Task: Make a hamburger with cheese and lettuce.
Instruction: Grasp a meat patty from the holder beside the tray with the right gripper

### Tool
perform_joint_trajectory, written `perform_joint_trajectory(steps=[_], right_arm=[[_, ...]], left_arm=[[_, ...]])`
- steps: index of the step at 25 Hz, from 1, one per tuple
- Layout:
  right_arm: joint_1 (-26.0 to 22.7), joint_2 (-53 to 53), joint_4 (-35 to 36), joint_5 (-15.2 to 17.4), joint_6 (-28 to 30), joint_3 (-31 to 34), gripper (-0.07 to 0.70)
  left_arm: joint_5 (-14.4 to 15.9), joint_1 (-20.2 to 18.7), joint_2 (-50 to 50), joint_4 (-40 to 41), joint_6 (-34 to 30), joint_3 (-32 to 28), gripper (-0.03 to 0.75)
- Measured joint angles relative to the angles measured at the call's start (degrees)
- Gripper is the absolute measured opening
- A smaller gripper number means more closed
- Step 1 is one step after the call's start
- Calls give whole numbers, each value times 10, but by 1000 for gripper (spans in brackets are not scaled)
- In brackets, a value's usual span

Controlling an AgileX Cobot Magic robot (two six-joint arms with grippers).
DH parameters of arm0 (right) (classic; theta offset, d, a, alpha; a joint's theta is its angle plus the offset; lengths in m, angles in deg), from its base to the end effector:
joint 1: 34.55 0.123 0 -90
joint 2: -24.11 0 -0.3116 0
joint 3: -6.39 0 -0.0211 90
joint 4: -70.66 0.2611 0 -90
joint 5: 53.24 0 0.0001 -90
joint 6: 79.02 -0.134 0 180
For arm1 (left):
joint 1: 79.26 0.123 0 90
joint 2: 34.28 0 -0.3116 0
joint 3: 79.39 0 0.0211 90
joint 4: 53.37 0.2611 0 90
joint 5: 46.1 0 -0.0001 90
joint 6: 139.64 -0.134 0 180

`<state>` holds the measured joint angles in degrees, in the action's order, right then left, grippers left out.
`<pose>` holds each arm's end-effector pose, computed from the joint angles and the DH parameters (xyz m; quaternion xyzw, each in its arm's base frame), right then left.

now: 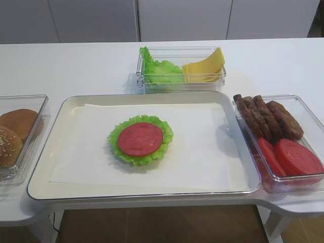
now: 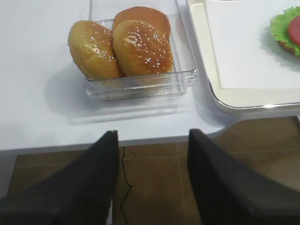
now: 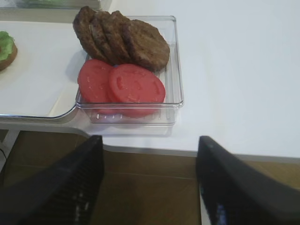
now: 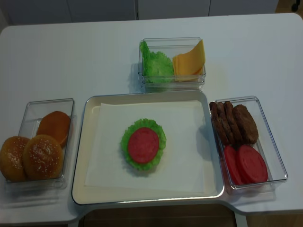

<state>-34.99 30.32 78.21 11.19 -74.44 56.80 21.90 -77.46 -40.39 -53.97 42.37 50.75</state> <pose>0.0109 0.0158 0.2497 -0.0359 0.8680 0.0441 0.4934 0.0059 -0.0011 0.2448 -0.0288 0.8823 -0.0061 0.4697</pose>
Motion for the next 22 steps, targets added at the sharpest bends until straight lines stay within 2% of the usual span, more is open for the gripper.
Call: perform_joint_trajectory(steps=[22], right_arm=[[0, 0, 0, 0, 0, 0, 468]], left_arm=[[0, 0, 0, 0, 0, 0, 358]])
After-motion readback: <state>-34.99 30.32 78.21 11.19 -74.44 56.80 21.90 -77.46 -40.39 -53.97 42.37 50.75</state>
